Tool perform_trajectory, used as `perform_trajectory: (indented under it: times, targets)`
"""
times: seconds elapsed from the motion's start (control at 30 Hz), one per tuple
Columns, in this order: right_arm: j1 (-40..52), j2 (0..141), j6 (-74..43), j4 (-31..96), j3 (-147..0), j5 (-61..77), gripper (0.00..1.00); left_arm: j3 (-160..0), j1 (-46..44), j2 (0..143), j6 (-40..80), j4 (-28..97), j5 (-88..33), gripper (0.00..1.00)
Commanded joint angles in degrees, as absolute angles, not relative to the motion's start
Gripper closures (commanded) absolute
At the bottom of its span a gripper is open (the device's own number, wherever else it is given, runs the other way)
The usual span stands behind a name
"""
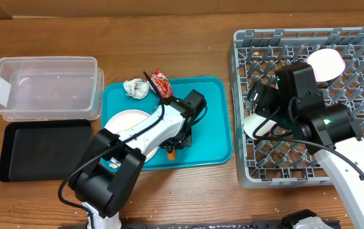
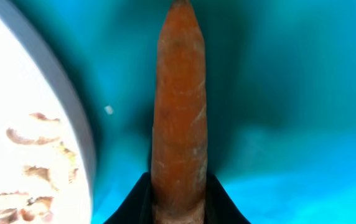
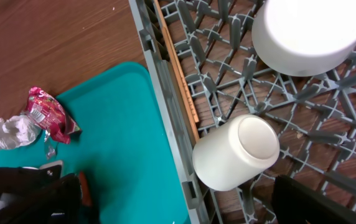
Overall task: Sort waste into correct bins and load items into the dishwasher
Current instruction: 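Carry the carrot with the left gripper onto the black tray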
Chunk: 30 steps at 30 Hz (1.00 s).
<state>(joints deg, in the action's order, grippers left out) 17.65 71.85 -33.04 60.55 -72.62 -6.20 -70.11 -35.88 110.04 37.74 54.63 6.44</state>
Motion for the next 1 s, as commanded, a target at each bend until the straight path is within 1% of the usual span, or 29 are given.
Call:
perform_trajectory:
  times: [0.0, 0.13, 0.27, 0.43, 0.63, 0.8, 0.87, 0.97]
  targets:
    - [17.54, 70.89, -33.43, 60.36, -72.97, -6.15, 0.00, -71.77, -33.85, 105.93, 37.93, 56.31, 5.72, 0.88]
    - [17.54, 70.89, -33.45, 60.36, -72.99, -6.15, 0.00, -73.69, -30.83, 98.45, 37.93, 58.94, 5.74, 0.87]
    - [17.54, 70.89, -33.45, 60.36, -72.97, -6.15, 0.00, -73.82, -23.92, 89.71, 40.16, 63.51, 6.96, 0.88]
    - [17.54, 70.89, -33.45, 60.36, -72.99, -6.15, 0.00, -73.76, -11.25, 83.66, 41.85, 69.71, 11.81, 0.92]
    - [17.54, 70.89, -33.45, 60.36, -72.97, -6.15, 0.00, -72.55, 5.08, 83.05, 41.87, 71.70, 14.02, 0.91]
    - [17.54, 70.89, -33.45, 60.36, -72.99, -6.15, 0.00, -67.24, 17.52, 83.15, 42.22, 67.24, 13.26, 0.89]
    - [17.54, 70.89, -33.45, 60.36, -72.97, -6.15, 0.00, -64.99, 20.93, 83.13, 42.57, 65.17, 12.88, 0.81]
    - [17.54, 70.89, -33.43, 60.36, -72.97, -6.15, 0.00, -62.19, 25.58, 83.13, 42.85, 61.78, 10.52, 0.75]
